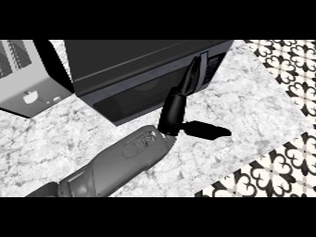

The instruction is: Pick up the milk, place it into the microwave and close the microwave

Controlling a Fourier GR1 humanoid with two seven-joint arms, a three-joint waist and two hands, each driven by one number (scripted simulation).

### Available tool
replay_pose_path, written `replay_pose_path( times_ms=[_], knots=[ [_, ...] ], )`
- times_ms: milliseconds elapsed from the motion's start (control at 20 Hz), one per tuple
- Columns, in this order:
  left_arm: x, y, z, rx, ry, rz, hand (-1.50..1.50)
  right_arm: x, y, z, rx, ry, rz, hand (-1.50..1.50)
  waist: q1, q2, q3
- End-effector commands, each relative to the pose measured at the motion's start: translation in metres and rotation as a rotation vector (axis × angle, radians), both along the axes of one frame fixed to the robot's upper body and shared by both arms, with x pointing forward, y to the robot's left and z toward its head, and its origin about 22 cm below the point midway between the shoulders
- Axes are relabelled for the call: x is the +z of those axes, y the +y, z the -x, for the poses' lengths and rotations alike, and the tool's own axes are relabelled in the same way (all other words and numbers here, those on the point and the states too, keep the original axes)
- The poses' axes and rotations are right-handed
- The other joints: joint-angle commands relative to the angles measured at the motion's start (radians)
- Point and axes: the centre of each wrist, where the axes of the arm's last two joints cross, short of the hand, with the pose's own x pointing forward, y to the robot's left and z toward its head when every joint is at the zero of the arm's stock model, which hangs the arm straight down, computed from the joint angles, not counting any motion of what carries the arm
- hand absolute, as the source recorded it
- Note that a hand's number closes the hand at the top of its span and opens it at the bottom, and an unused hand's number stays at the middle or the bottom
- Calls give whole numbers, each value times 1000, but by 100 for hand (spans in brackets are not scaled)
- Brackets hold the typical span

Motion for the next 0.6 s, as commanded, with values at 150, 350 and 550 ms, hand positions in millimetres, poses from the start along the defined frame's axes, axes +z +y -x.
replay_pose_path(
  times_ms=[150,350,550],
  knots=[
    [6,0,-12,33,16,11,-150,3,-4,-2,20,12,-6,-150,-10,10,1],
    [9,-1,-15,32,6,19,-150,9,-5,-4,35,5,6,-150,-12,7,1],
    [7,-1,-15,30,11,25,-150,11,-2,-7,58,2,-3,-150,-9,8,1]
  ],
)
